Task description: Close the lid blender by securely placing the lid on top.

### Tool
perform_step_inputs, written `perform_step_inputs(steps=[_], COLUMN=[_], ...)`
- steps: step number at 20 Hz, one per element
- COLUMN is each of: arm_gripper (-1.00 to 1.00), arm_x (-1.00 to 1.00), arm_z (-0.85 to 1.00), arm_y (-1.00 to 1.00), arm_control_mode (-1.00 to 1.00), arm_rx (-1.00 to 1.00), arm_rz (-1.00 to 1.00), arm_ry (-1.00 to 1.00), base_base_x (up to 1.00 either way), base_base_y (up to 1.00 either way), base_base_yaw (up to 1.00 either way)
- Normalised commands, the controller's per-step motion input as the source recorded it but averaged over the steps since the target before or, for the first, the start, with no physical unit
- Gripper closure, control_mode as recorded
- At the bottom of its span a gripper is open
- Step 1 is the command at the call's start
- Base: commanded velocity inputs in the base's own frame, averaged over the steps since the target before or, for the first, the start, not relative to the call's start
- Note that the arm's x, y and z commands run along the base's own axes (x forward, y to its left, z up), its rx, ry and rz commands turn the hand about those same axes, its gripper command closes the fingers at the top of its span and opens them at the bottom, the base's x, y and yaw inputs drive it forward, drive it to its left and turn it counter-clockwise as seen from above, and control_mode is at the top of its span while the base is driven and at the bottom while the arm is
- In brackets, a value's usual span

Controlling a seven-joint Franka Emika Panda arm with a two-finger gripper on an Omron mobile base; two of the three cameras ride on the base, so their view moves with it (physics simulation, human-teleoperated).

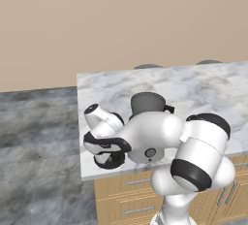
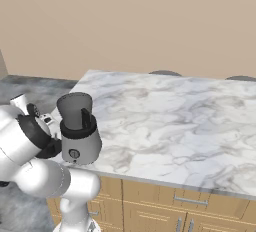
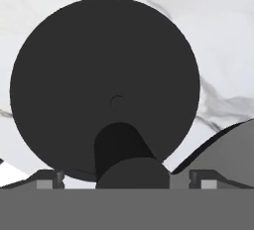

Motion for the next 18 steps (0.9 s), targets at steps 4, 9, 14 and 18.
perform_step_inputs(steps=[4, 9, 14, 18], arm_gripper=[-1.00, -1.00, -1.00, 1.00], arm_x=[-0.04, 0.00, 0.00, 0.00], arm_z=[-0.19, -0.18, -0.24, -0.17], arm_y=[-0.07, 0.00, 0.00, 0.00], arm_control_mode=[-1.00, -1.00, -1.00, -1.00], arm_rx=[0.00, 0.00, 0.00, 0.00], arm_rz=[0.00, 0.00, 0.00, 0.00], arm_ry=[0.00, 0.00, 0.01, 0.00], base_base_x=[0.00, 0.00, 0.00, 0.00], base_base_y=[0.00, 0.00, 0.00, 0.00], base_base_yaw=[0.00, 0.00, 0.00, 0.00])
